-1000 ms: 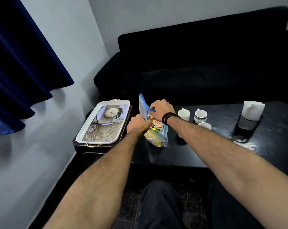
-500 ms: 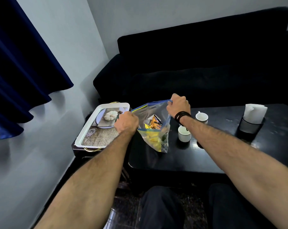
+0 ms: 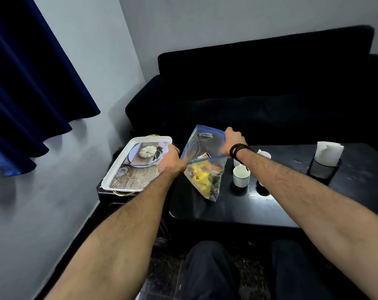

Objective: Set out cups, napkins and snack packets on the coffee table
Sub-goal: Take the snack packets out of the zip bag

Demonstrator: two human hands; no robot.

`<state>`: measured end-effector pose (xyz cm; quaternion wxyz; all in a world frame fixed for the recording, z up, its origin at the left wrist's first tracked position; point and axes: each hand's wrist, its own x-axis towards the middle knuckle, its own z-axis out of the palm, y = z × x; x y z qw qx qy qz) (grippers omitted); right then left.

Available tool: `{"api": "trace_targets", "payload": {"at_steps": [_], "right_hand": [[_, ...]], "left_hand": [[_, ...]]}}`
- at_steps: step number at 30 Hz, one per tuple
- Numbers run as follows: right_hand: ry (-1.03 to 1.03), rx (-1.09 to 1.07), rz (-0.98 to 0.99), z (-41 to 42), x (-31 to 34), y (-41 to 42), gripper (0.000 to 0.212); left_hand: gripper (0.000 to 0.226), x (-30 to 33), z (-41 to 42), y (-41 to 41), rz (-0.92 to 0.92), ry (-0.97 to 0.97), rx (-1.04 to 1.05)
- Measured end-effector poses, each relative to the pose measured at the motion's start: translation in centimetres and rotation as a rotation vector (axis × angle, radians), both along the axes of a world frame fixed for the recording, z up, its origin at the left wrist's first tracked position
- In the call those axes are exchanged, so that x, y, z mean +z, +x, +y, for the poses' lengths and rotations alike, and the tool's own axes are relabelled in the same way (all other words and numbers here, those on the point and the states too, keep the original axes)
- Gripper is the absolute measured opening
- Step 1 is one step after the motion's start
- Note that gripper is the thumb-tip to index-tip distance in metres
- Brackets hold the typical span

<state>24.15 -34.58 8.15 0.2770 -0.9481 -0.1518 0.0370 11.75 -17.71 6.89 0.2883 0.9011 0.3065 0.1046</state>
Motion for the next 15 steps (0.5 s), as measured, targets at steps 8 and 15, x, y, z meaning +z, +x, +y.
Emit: {"api": "trace_targets", "payload": {"at_steps": [8,15], "right_hand": [[-0.126,0.291,-0.518,1.9,0.7,-2.5,0.051],[-0.433,0.468,0.038,6.1,0.0,-3.8,0.015]], "left_hand": [[0.029,0.0,0.5,-0.8,-0.107,-0.028,-0.101],[0.037,-0.8,-0.2,-1.2,-0.158,-0.159,-0.183]]}}
